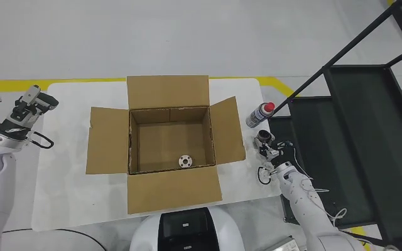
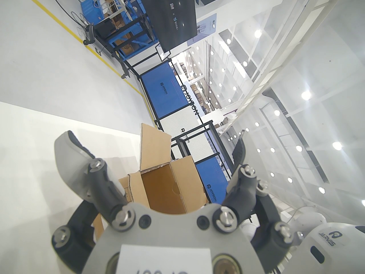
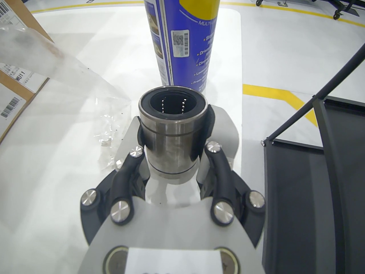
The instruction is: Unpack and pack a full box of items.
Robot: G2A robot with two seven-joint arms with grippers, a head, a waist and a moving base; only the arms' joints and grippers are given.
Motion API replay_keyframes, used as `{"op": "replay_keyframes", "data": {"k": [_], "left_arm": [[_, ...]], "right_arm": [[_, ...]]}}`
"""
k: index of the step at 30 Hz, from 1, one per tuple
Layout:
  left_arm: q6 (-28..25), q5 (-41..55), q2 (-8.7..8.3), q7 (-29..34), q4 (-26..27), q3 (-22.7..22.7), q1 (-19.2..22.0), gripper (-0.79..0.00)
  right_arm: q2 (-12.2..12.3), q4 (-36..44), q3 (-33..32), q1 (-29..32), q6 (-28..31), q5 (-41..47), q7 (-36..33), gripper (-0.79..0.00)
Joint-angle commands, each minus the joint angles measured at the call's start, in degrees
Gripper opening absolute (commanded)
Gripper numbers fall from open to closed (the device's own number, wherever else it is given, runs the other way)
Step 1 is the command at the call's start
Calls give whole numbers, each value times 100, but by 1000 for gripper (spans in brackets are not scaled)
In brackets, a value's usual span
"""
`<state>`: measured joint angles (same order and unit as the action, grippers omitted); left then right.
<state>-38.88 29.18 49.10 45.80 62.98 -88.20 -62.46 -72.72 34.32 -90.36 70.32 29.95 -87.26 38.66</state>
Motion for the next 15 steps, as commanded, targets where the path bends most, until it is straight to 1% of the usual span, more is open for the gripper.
{"op": "replay_keyframes", "data": {"k": [1, 2, 3, 4, 10, 15], "left_arm": [[0, 0, 0, 0, 0, 0, 0, 0], [0, 0, 0, 0, 0, 0, 0, 0], [0, 0, 0, 0, 0, 0, 0, 0], [0, 0, 0, 0, 0, 0, 0, 0], [0, 0, 0, 0, 0, 0, 0, 0], [0, 0, 0, 0, 0, 0, 0, 0]], "right_arm": [[5, -98, 28, -58, -15, 1, 39, -785], [9, -149, 39, -85, -30, 1, 62, -785], [14, -198, 50, -108, -64, -9, 73, -499], [18, -248, 67, -125, -66, -15, 76, 0], [51, -338, 184, -68, -101, -148, 260, 0], [76, -181, 260, 90, -53, -184, 523, 0]]}}
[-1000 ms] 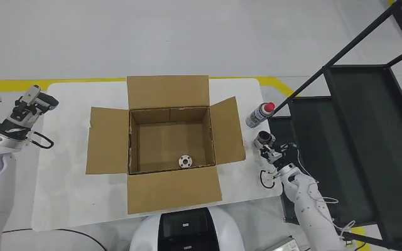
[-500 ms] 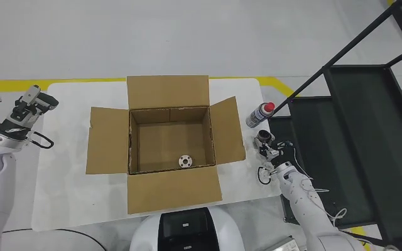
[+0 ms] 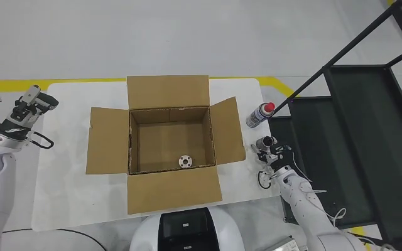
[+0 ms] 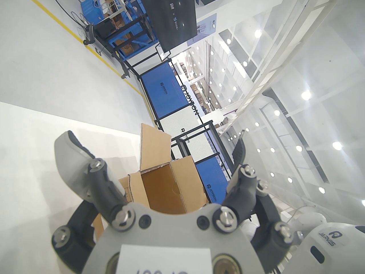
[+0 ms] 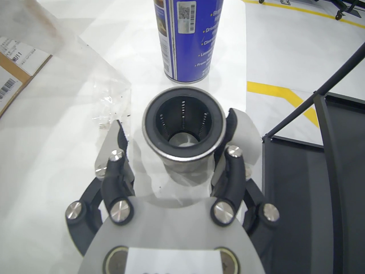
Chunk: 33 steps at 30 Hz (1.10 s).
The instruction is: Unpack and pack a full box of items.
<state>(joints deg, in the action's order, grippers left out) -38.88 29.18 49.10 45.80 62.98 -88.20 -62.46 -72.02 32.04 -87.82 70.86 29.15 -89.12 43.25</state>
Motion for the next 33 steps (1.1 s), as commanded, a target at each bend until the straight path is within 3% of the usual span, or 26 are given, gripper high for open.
{"op": "replay_keyframes", "data": {"k": [1, 8, 14, 18, 25, 33], "left_arm": [[0, 0, 0, 0, 0, 0, 0, 0], [0, 0, 0, 0, 0, 0, 0, 0], [0, 0, 0, 0, 0, 0, 0, 0], [0, 0, 0, 0, 0, 0, 0, 0], [0, 0, 0, 0, 0, 0, 0, 0], [0, 0, 0, 0, 0, 0, 0, 0]], "right_arm": [[18, 116, 13, 87, 68, -11, 125, 0], [145, 1062, -116, 688, 149, -41, 353, 0], [286, 2575, -432, 1524, 638, 127, -39, 0], [375, 3775, -753, 2168, 1065, 397, -706, 0], [453, 5590, -1288, 3113, 1277, 1020, -1905, 0], [536, 7219, -1730, 3740, 1554, 1973, -4187, 0]]}}
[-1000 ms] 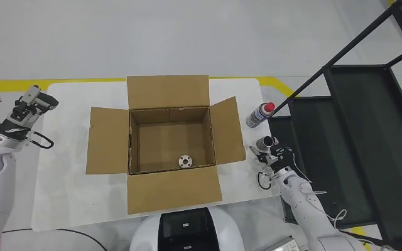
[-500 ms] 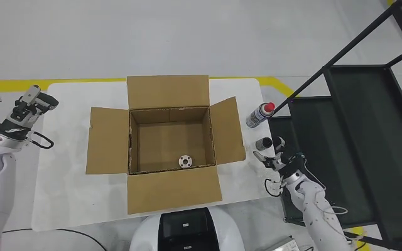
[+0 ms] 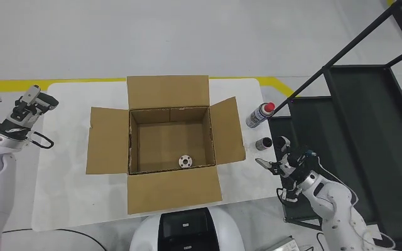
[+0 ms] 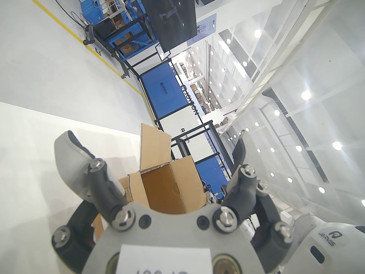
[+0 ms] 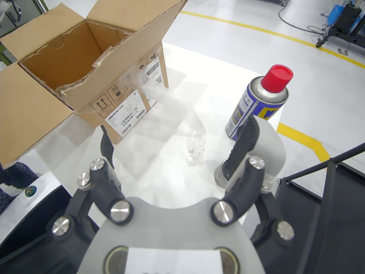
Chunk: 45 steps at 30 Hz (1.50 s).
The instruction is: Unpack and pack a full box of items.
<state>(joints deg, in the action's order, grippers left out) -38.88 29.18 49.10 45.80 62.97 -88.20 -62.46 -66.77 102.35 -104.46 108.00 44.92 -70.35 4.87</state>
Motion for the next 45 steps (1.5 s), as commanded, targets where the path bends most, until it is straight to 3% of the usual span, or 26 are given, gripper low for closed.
{"op": "replay_keyframes", "data": {"k": [1, 6, 21, 25, 28, 33, 37, 45], "left_arm": [[0, 0, 0, 0, 0, 0, 0, 0], [0, 0, 0, 0, 0, 0, 0, 0], [0, 0, 0, 0, 0, 0, 0, 0], [0, 0, 0, 0, 0, 0, 0, 0], [0, 0, 0, 0, 0, 0, 0, 0], [0, 0, 0, 0, 0, 0, 0, 0], [0, 0, 0, 0, 0, 0, 0, 0], [0, 0, 0, 0, 0, 0, 0, 0]], "right_arm": [[17, 352, -91, 75, -18, 210, -564, 0], [69, 756, -226, 164, 331, 1275, -1340, 0], [69, 756, -226, 164, 331, 1275, -1340, 0], [93, 898, -391, 229, 557, 1752, -1264, 0], [155, 1317, -505, 174, 694, 2056, -1800, 0], [313, 2116, -209, -206, 321, 2843, -3760, 0], [425, 2511, 486, -1080, -507, 3164, -5412, 0], [437, 2372, 2252, -2767, -1698, 2415, -6779, 0]]}}
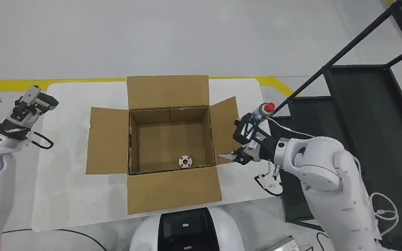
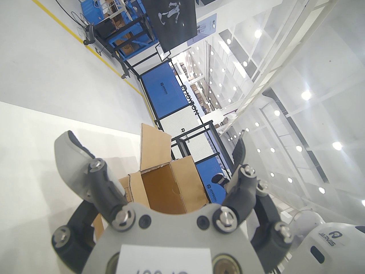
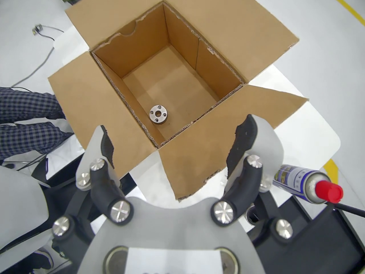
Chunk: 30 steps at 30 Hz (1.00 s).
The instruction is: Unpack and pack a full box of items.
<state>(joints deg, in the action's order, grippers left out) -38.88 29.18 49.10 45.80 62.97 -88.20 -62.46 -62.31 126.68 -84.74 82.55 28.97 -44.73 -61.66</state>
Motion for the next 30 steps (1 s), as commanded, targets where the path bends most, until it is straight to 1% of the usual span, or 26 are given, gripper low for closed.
{"op": "replay_keyframes", "data": {"k": [1, 5, 7, 9, 30], "left_arm": [[0, 0, 0, 0, 0, 0, 0, 0], [0, 0, 0, 0, 0, 0, 0, 0], [0, 0, 0, 0, 0, 0, 0, 0], [0, 0, 0, 0, 0, 0, 0, 0], [0, 0, 0, 0, 0, 0, 0, 0]], "right_arm": [[-24, -141, 536, -410, -151, -204, -161, 0], [-93, -767, 1403, -1105, -408, -695, -394, 0], [-127, -1062, 1713, -1407, -516, -1003, -476, 0], [-163, -1281, 1991, -1604, -506, -1088, -421, 0], [-163, -1281, 1991, -1604, -506, -1088, -421, 0]]}}
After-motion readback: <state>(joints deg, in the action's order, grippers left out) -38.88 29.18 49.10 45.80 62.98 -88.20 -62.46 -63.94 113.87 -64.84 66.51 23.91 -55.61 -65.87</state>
